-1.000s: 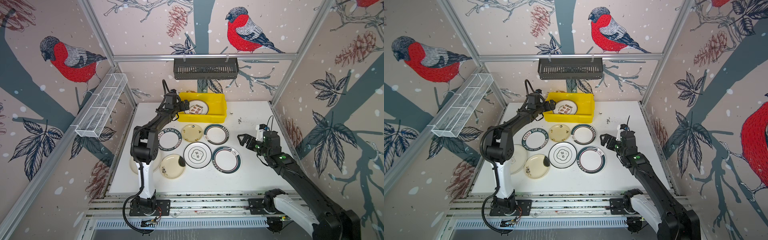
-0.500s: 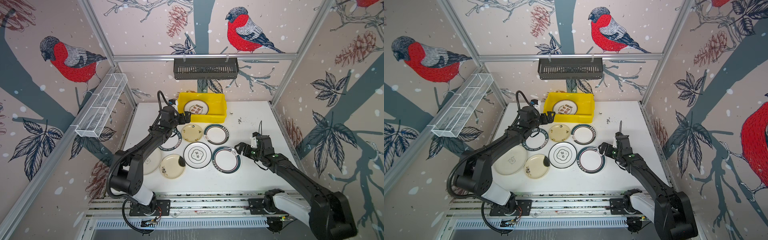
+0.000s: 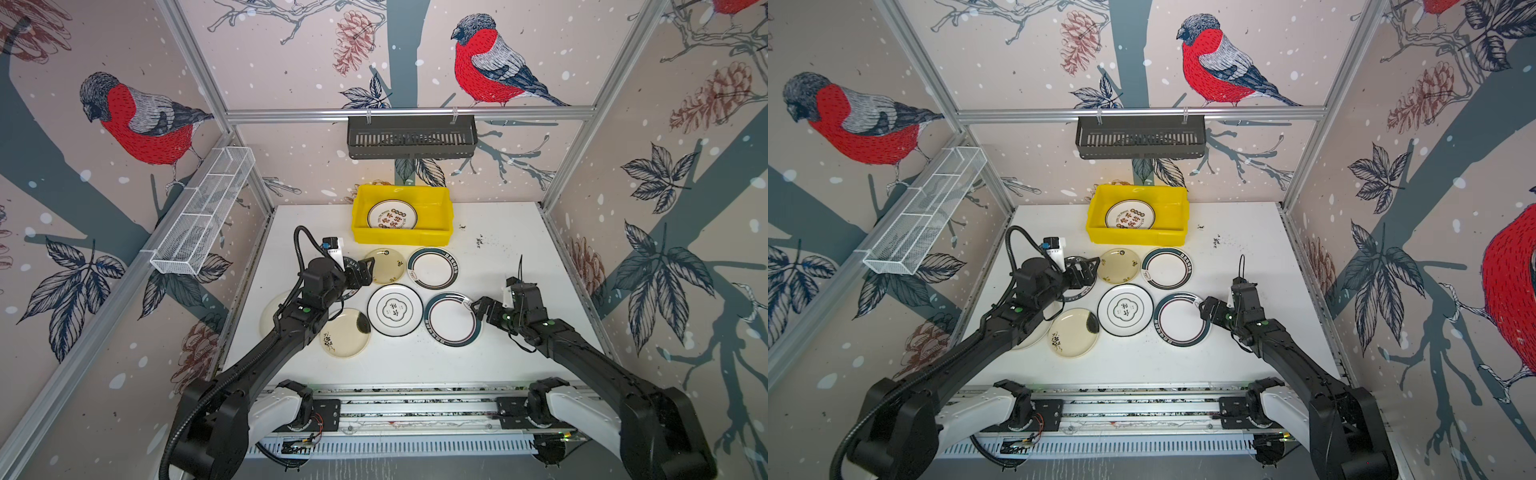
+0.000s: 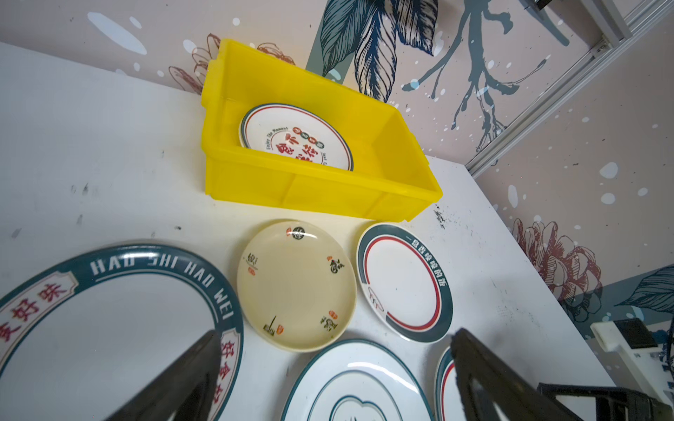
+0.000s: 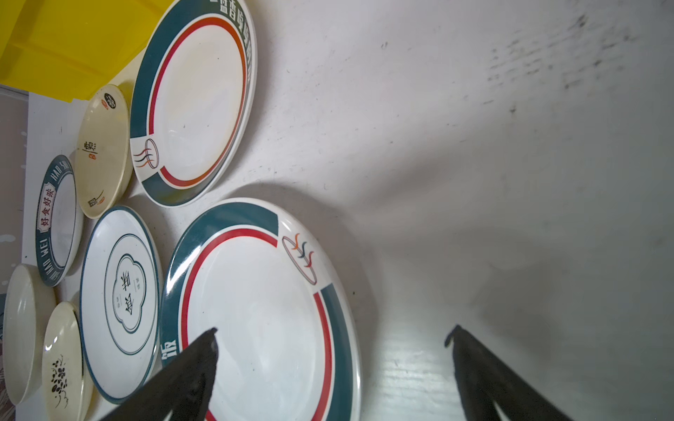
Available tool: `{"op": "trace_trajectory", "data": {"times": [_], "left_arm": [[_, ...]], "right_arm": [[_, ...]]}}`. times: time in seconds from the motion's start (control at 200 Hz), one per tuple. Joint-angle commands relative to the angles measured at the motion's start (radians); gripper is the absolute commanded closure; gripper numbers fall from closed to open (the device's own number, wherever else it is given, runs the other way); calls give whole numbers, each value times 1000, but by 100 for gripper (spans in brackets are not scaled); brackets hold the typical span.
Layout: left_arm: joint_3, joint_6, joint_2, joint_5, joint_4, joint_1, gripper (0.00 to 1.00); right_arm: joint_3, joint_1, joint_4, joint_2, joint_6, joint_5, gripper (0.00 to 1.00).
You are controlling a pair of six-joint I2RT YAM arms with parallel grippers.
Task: Place the plates into the plastic bin on the countertop
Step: 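Open the left gripper and withdraw it while the right gripper moves to a green-rimmed plate, then pinch the green-rimmed plate's edge with the right gripper and tilt it up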
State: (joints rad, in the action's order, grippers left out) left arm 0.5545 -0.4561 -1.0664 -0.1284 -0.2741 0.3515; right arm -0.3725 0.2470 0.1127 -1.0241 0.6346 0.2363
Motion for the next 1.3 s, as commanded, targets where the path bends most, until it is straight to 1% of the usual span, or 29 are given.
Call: {"op": "trace_trajectory", "data": {"times": [0.0, 0.195, 0.305, 0.41, 0.57, 0.655, 0.755, 0.861, 0.961, 1.031, 1.111, 1.186, 1.296], "left_arm": [[-61, -19, 62, 6, -60, 1, 3], [-122, -43, 140, -30, -62, 2, 3], [-143, -53, 149, -63, -69, 3, 3], [-138, -40, 129, -94, -48, 3, 3], [-145, -40, 73, -143, -70, 13, 3], [-152, -47, 33, -161, -102, 27, 3], [-147, -50, -13, -163, -128, 37, 3], [-132, -60, -51, -163, -159, 40, 3], [-113, -69, -82, -162, -169, 51, 3], [-104, -70, -106, -151, -176, 66, 3], [-87, -68, -132, -140, -178, 87, 3], [-68, -66, -159, -132, -177, 105, 3], [-37, -67, -202, -129, -176, 123, 3]], "right_arm": [[18, 5, -42, 5, 32, 0, 0], [38, 21, -65, -19, 48, 13, 1], [42, 35, -75, -28, 52, 12, 5], [66, 49, -106, -26, 69, 23, 11], [106, 64, -147, -17, 91, 28, 26], [124, 67, -158, -12, 96, 20, 36], [123, 82, -136, -15, 112, -12, 50], [121, 101, -127, -18, 114, -35, 55], [122, 104, -132, -22, 120, -34, 63], [125, 106, -139, -21, 126, -40, 66], [126, 106, -138, -19, 139, -64, 72], [126, 104, -133, -17, 152, -87, 80], [126, 104, -139, -16, 155, -90, 86]]}}
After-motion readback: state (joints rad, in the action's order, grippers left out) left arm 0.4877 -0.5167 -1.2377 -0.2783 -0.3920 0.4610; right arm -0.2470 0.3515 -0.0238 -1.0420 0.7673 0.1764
